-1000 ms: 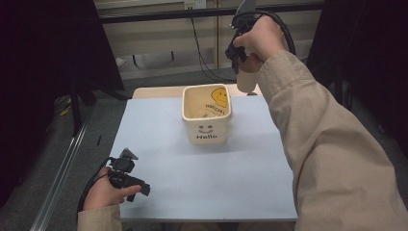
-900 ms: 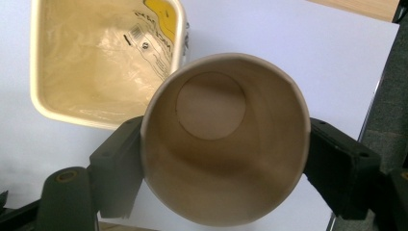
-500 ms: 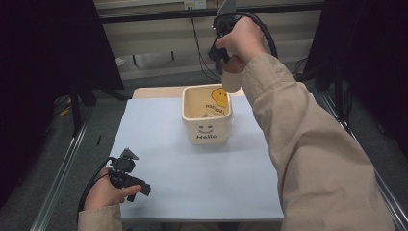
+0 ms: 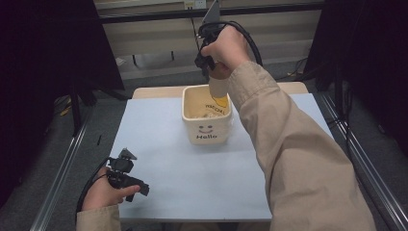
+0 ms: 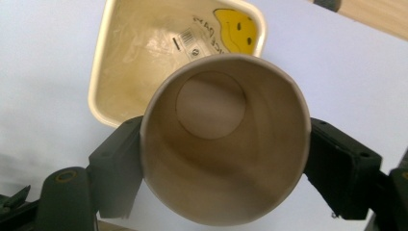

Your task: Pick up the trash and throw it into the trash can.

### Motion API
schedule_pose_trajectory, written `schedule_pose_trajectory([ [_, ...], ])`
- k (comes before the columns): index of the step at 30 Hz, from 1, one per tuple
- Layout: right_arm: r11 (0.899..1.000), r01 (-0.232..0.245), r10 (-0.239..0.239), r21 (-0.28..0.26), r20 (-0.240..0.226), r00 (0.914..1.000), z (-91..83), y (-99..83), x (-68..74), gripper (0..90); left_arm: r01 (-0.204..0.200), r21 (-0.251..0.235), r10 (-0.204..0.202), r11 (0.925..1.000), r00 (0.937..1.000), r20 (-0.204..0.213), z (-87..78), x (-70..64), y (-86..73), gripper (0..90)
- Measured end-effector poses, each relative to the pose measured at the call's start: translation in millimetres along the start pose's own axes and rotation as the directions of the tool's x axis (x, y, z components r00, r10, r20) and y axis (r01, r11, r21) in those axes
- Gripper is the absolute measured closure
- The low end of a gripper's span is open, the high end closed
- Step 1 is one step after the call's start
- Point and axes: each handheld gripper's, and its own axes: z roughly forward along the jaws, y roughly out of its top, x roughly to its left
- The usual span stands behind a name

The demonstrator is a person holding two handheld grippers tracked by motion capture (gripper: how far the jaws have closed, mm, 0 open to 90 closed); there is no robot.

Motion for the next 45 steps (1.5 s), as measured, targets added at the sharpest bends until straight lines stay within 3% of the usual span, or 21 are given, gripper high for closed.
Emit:
schedule_pose_trajectory([
  [13, 0.999, 0.014, -0.013, 0.049, -0.011, 0.9998, 40.8, 1.7, 6.4, 21.0, -0.001, 0.001, 0.001, 1.0, 1.0, 0.005, -0.1, -0.3, 0.1, 5.9],
  [23, 0.998, 0.018, -0.018, 0.064, -0.015, 0.9997, 56.5, 1.1, 7.9, 20.2, -0.001, -0.011, 0.001, 0.9999, 1.0, 0.004, 0.5, -1.3, 0.3, 5.9],
  [34, 1.0, 0.017, -0.017, 0.026, 0.001, 0.9999, 53.1, 1.0, 5.4, 10.6, -0.002, -0.005, 0.002, 1.0, 1.0, 0.003, 0.5, -1.4, 0.3, 5.9],
  [42, 1.0, 0.012, -0.012, 0.019, -0.017, 0.9998, 41.8, -3.0, -0.8, 11.7, 0.006, -0.01, -0.006, 0.9999, 0.9999, 0.01, 0.5, -2.0, 0.1, 5.9],
  [45, 1.0, 0.007, -0.007, 0.023, 0.003, 1.0, 33.5, -4.3, -4.3, 11.6, 0.005, -0.01, -0.005, 0.9999, 1.0, 0.008, 0.7, -2.2, 0.1, 5.9],
])
